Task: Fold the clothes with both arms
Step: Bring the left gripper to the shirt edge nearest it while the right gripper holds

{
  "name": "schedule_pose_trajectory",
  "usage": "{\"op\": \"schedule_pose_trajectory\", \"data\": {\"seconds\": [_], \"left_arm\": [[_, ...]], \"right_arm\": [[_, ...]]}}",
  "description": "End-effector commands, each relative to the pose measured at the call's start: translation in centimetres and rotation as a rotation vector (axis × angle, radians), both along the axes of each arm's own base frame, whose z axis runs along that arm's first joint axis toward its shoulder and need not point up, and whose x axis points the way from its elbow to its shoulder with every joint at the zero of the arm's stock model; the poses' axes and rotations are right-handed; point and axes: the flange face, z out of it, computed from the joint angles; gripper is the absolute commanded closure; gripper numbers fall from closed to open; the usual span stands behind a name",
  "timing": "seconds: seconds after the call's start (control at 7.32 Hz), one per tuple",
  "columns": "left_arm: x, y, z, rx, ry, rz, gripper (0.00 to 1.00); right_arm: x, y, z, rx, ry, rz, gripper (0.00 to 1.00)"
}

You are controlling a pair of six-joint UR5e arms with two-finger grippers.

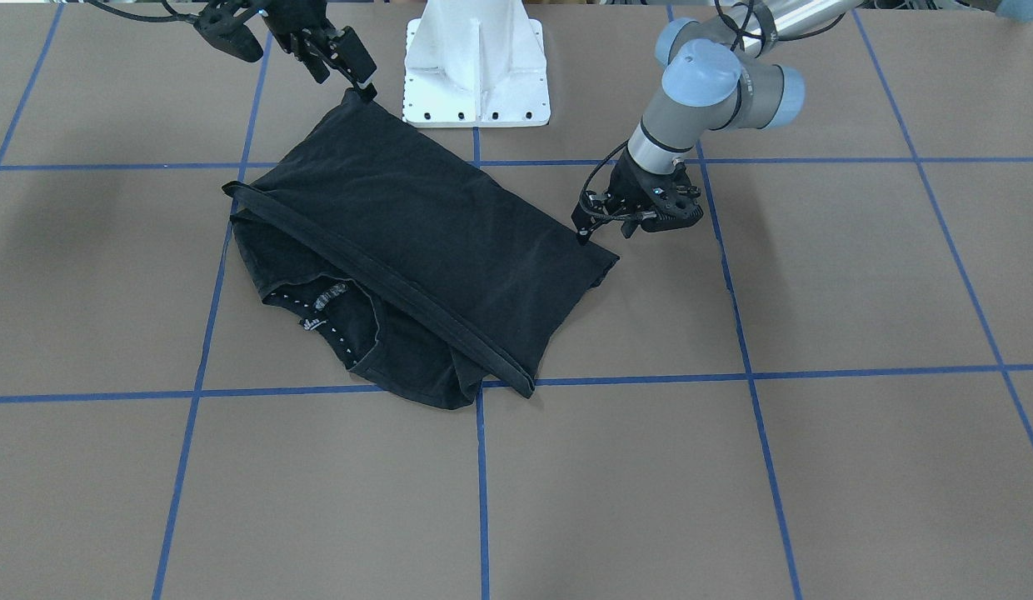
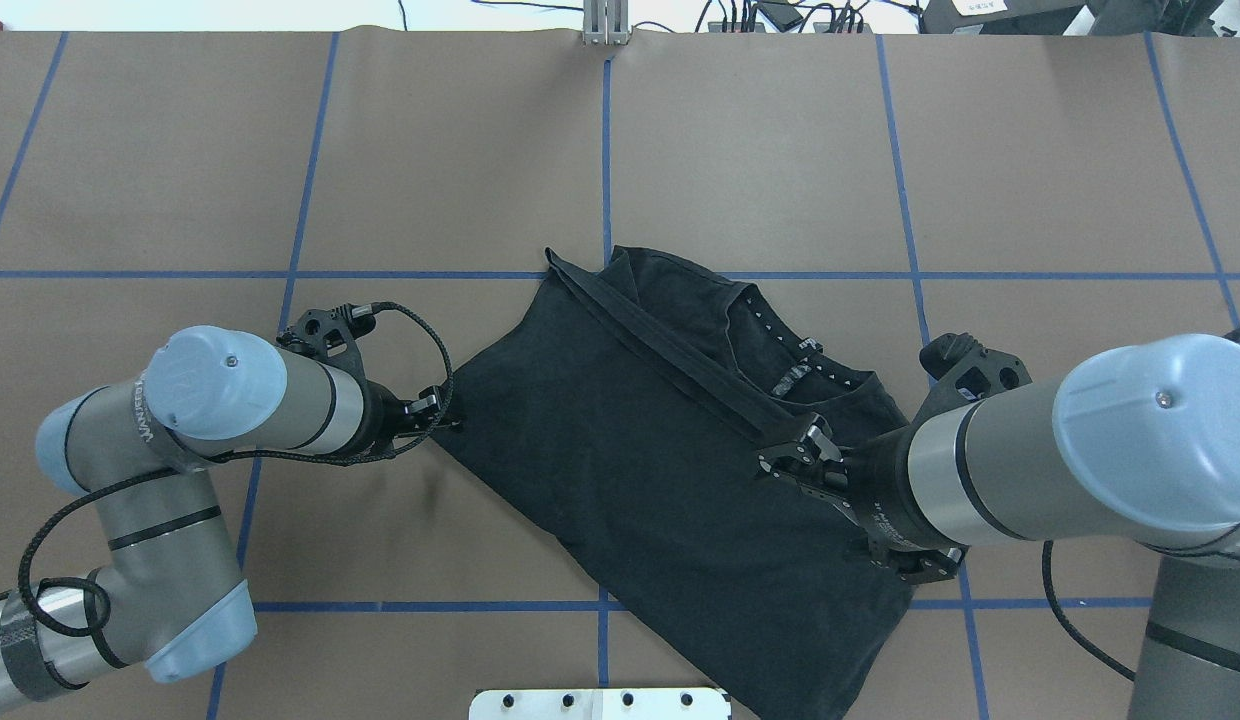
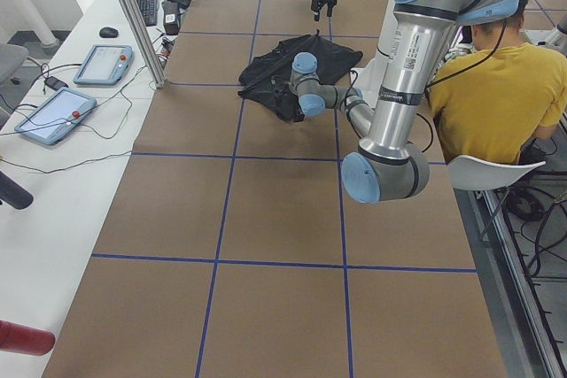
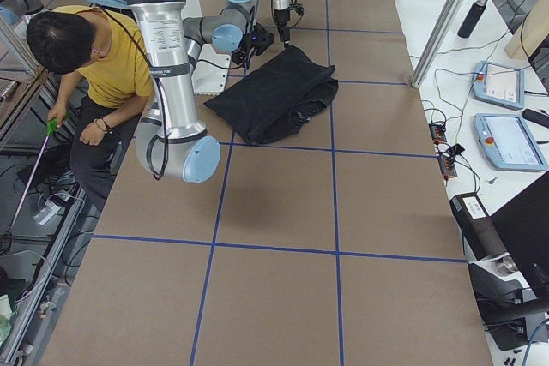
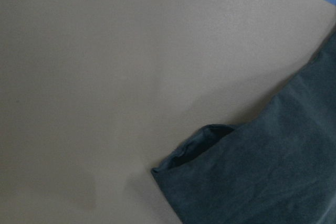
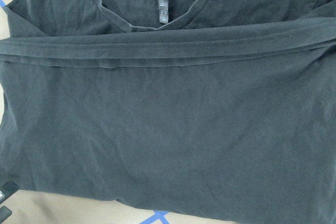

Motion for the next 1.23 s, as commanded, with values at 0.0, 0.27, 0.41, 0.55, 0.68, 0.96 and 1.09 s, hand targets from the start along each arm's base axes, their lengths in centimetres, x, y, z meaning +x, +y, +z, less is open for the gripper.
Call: {"op": "schedule_pose_trajectory", "data": {"seconds": [0.0,0.27,0.41,0.55,0.68,0.96,1.09], "left_arm": [[0.8,-0.7,0.4,0.011,-0.014,-0.016,0.15],[1.2,-1.1,0.4,0.014,-0.018,-0.024,0.23],[1.2,-1.3,0.6,0.026,-0.024,-0.043,0.27],[1.2,-1.4,0.7,0.030,-0.028,-0.050,0.37],[1.3,-1.5,0.9,0.031,-0.034,-0.057,0.61],[0.9,-2.1,0.4,0.036,-0.025,-0.068,1.00],[0.6,-2.4,0.2,0.040,-0.017,-0.076,1.00]], "right_arm": [[0.0,0.0,0.0,-0.001,0.000,-0.002,0.00],[0.0,0.1,-0.1,-0.001,-0.002,-0.003,0.00],[0.0,0.1,-0.1,-0.001,-0.002,-0.003,0.00],[0.1,0.2,-0.1,-0.006,-0.004,-0.011,0.00],[0.1,0.2,0.0,-0.008,-0.003,-0.014,0.00],[0.1,0.1,0.0,-0.009,-0.001,-0.012,0.00],[0.1,0.1,0.0,-0.009,-0.001,-0.012,0.00]]}}
